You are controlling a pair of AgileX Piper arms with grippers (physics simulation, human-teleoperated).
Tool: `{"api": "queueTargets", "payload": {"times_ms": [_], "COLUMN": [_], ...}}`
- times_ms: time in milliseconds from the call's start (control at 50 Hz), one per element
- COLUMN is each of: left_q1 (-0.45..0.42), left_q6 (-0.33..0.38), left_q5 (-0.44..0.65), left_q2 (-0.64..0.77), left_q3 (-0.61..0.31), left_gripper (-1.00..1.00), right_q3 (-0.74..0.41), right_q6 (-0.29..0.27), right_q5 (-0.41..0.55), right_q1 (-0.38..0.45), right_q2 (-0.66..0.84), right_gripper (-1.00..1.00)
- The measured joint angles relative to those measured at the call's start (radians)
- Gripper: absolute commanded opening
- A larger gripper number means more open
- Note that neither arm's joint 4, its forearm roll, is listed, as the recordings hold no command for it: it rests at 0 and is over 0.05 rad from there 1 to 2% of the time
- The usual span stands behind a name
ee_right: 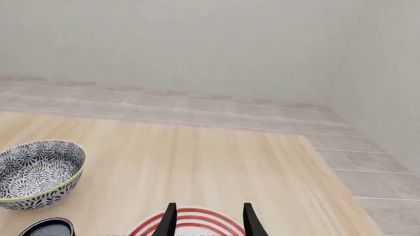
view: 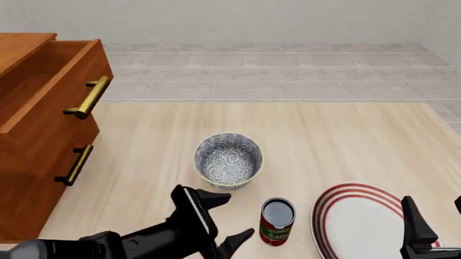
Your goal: Put the ketchup in the top drawer of the cabinet.
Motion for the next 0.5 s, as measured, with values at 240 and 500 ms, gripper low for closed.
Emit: {"api": "queueTargets", "payload": {"times_ms": [240, 500], "left_q1": [-0.024, -0.062], "left_q6": [0.021, 0.029], "left_q5": [-0.012, -0.021], "left_q2": [0.096, 0.197], "left_q3": [-0.06, -0.118], "left_gripper": [1.0, 1.0], "right_q3": [0.0, 0.0], "right_q6": [-0.004, -0.006], "right_q5": [0.009, 0.011], "right_q1": [0.006, 0.006], "right_q2": [0.0, 0.0], "right_gripper": [1.0, 1.0]}}
